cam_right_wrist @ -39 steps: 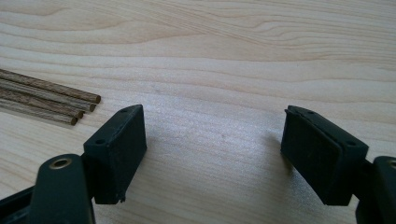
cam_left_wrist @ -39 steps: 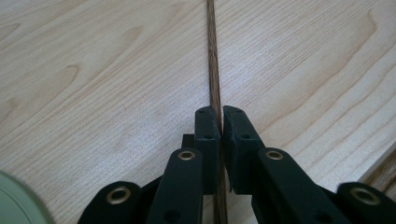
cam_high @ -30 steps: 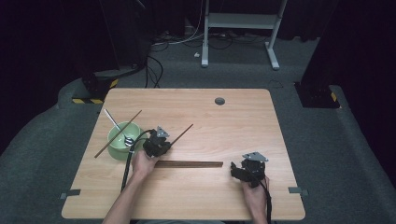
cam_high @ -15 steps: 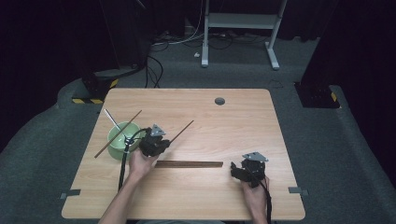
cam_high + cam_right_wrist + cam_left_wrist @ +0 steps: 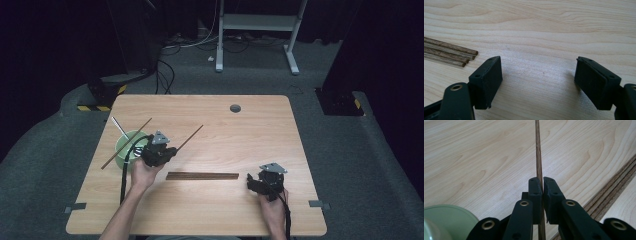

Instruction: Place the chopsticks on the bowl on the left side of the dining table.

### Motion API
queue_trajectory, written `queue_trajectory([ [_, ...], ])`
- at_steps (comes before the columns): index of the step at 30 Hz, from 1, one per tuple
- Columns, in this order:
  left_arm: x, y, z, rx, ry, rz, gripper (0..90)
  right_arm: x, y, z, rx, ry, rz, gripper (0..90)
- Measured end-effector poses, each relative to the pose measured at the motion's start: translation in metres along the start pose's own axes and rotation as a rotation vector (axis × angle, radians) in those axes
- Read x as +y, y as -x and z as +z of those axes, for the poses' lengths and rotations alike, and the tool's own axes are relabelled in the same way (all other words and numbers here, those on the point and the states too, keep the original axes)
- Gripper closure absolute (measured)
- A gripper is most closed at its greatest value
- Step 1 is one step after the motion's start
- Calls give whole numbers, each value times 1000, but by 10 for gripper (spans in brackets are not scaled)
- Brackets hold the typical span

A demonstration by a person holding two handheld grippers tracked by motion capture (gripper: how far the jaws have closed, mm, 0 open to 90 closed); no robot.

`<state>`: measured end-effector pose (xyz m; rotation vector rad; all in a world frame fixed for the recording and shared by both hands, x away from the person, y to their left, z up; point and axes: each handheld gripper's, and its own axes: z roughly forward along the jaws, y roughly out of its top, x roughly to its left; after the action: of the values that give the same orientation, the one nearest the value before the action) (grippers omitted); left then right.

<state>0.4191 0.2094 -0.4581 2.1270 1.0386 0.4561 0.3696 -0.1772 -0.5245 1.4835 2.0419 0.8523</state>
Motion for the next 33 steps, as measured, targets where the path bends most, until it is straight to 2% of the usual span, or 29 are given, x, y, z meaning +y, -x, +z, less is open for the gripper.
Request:
queue_trajectory([
  [9, -2, -10, -16, 7, 17, -26, 844, 0, 0, 0, 0, 0, 0, 215],
  [22, -5, -24, -38, 30, 25, -39, 844, 0, 0, 0, 0, 0, 0, 215],
  [33, -10, -41, -58, 78, 9, -54, 844, 0, 0, 0, 0, 0, 0, 215],
])
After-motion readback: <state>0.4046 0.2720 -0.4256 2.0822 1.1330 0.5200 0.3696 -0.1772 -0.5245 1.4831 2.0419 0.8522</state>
